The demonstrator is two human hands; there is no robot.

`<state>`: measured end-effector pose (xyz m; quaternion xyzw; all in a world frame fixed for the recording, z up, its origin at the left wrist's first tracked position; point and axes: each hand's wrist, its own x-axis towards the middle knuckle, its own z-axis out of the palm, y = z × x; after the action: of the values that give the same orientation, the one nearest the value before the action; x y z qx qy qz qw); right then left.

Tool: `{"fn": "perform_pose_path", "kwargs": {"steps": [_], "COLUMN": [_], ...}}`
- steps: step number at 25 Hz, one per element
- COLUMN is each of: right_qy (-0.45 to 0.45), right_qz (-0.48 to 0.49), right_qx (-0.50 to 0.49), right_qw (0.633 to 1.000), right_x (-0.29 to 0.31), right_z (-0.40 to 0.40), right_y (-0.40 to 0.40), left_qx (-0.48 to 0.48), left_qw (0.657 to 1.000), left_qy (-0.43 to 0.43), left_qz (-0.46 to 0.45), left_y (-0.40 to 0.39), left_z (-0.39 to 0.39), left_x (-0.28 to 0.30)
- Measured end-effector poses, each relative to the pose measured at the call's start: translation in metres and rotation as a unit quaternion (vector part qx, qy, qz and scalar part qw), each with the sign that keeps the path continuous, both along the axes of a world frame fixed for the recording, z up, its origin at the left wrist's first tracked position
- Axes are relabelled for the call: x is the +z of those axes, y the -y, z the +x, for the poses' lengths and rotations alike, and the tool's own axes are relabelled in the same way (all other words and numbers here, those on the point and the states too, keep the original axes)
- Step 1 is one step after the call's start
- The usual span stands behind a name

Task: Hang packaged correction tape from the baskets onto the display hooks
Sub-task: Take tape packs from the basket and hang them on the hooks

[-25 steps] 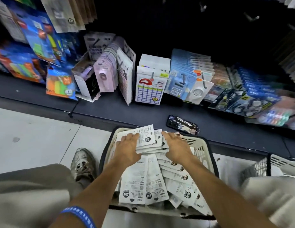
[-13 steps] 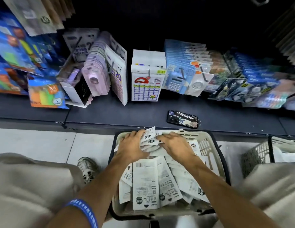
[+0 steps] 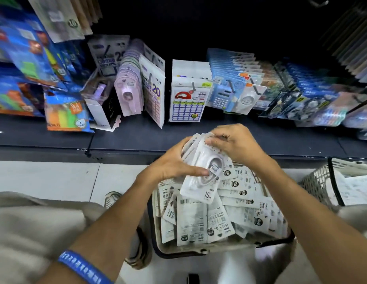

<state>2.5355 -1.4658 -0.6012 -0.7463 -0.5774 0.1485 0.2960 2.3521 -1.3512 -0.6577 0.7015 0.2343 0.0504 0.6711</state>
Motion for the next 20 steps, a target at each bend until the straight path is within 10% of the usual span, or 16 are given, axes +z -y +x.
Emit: {"fn": "perform_pose_path", "kwargs": {"steps": [10, 13, 20], "right_qy": [-0.097, -0.322, -0.452], "right_qz": [0.057, 0.045, 0.200], "right_qx": [-0.243, -0.170, -0.085], "right_qw": [0.963, 0.930, 0.865], "right_x": [0.048, 0.049, 0.132], "right_z": [-0.050, -0.088, -0.099], "right_y": [0.013, 0.020, -0.066], "left_qx": [0.157, 0.228, 0.250], "left_qw": [0.957, 0.939, 0.943], "left_qy": [0.092, 0.135, 0.192], "left_qz": [-0.227, -0.218, -0.108], "left_y": [0.012, -0.003, -0.084], "left_z": [-0.012, -0.008, -0.055], "left_x": [0.033, 0.066, 0.189]}}
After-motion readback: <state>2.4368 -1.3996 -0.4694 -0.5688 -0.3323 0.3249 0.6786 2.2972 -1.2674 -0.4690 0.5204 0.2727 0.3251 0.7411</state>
